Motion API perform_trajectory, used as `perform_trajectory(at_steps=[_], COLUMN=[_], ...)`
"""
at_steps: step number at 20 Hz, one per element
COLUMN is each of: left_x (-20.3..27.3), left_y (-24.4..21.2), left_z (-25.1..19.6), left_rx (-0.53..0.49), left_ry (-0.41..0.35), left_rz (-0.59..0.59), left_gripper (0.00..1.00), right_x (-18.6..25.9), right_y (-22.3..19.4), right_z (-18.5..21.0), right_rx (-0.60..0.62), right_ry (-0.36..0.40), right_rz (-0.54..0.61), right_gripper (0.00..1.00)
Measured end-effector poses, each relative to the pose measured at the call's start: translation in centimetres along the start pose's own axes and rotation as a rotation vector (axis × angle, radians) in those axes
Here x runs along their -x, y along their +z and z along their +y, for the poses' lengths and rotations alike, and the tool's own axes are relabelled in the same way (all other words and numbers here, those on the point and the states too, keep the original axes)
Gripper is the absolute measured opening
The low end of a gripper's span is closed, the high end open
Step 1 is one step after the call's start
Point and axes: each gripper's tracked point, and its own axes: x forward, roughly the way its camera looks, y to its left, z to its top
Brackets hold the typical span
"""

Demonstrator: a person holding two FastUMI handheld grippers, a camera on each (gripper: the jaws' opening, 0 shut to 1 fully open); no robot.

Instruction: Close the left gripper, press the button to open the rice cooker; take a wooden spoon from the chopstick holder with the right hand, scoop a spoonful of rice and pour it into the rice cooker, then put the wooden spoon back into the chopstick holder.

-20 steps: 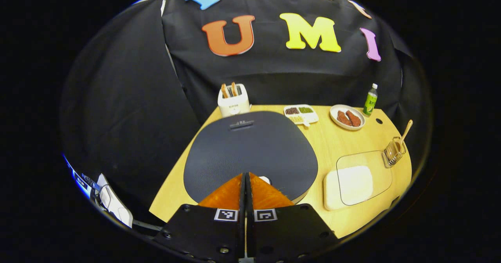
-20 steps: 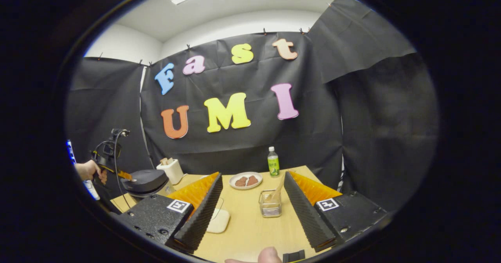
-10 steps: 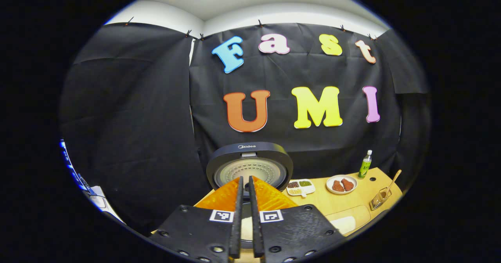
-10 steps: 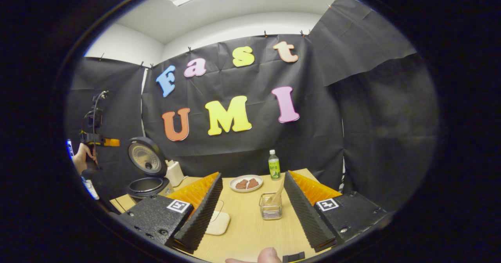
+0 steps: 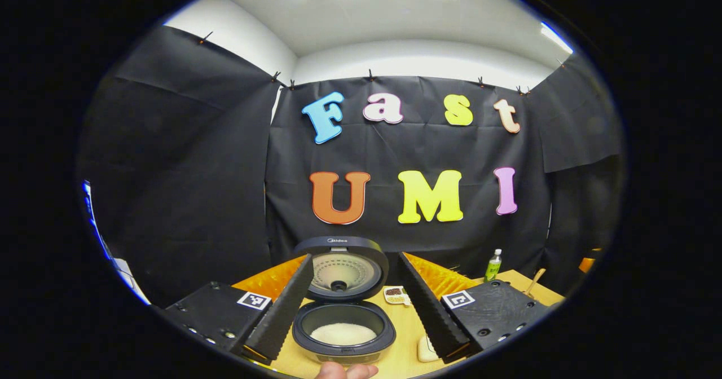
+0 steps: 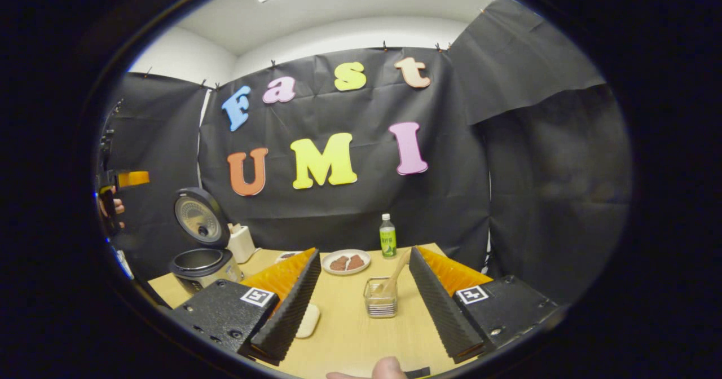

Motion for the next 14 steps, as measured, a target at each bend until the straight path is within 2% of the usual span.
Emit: perform_trajectory(at_steps=[3, 7, 10, 11, 14], left_x=[2.8, 7.1, 9.1, 10.2, 12.1], left_y=[-1.1, -4.5, -6.4, -7.1, -8.4], left_z=[0.9, 1.0, 1.9, 2.0, 2.2], left_rx=[-0.015, 0.004, -0.026, -0.032, -0.036], left_ry=[0.015, 0.028, 0.07, 0.082, 0.109], left_rz=[0.002, -0.012, -0.043, -0.042, -0.049], left_gripper=[0.95, 0.95, 0.95, 0.95, 0.96], right_x=[-1.0, -4.0, -6.4, -7.2, -9.8], right_y=[0.1, -0.8, -1.7, -2.4, -6.0], right_z=[-0.4, -1.1, -2.7, -2.9, -4.3], right_rx=[0.025, 0.025, 0.016, 0.02, 0.012], right_ry=[0.014, 0.065, 0.052, 0.055, 0.051], right_rz=[0.008, 0.08, 0.103, 0.11, 0.154], right_gripper=[1.0, 1.0, 0.97, 1.0, 1.0])
